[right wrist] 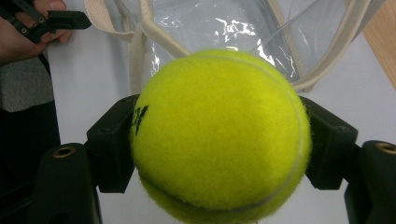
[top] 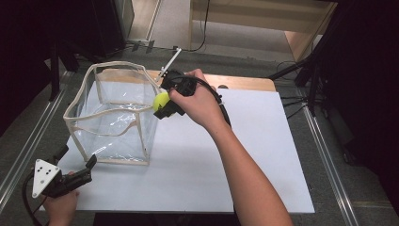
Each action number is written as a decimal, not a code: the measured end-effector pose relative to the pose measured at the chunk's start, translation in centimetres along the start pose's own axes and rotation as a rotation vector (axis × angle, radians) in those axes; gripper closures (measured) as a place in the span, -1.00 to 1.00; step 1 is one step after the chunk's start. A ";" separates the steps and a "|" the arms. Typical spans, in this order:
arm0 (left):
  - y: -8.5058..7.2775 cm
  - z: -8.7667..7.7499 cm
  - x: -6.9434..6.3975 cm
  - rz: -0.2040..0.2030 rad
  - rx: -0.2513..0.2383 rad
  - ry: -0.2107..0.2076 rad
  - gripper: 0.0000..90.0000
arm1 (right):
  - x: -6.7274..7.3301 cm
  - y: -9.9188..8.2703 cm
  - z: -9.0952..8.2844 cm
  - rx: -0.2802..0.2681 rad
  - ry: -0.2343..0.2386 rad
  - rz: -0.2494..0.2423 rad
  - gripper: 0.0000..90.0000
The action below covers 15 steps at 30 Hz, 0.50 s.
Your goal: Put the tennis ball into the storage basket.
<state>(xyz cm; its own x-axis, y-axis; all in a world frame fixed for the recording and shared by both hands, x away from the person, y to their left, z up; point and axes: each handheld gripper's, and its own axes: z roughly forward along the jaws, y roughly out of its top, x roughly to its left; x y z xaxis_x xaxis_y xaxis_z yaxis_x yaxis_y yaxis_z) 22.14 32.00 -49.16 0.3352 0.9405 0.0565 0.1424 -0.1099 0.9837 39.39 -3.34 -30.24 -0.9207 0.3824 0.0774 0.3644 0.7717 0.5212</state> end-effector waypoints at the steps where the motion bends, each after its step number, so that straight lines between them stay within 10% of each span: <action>1: 0.0 0.0 0.0 0.000 -0.002 -0.002 -0.85 | -0.1 0.1 -0.1 0.003 -0.001 -0.006 -0.47; 15: 0.0 0.0 0.0 -0.002 -0.002 -0.002 -0.85 | -0.3 2.1 -1.1 -0.011 -0.016 -0.017 -0.47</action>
<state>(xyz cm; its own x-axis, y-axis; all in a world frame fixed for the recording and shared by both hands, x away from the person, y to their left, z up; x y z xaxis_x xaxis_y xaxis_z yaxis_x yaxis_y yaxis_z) 22.15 32.02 -49.16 0.3367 0.9401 0.0538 0.1416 -0.1070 0.9841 40.25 -2.36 -28.23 -0.9243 0.3776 0.0553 0.3475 0.7727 0.5312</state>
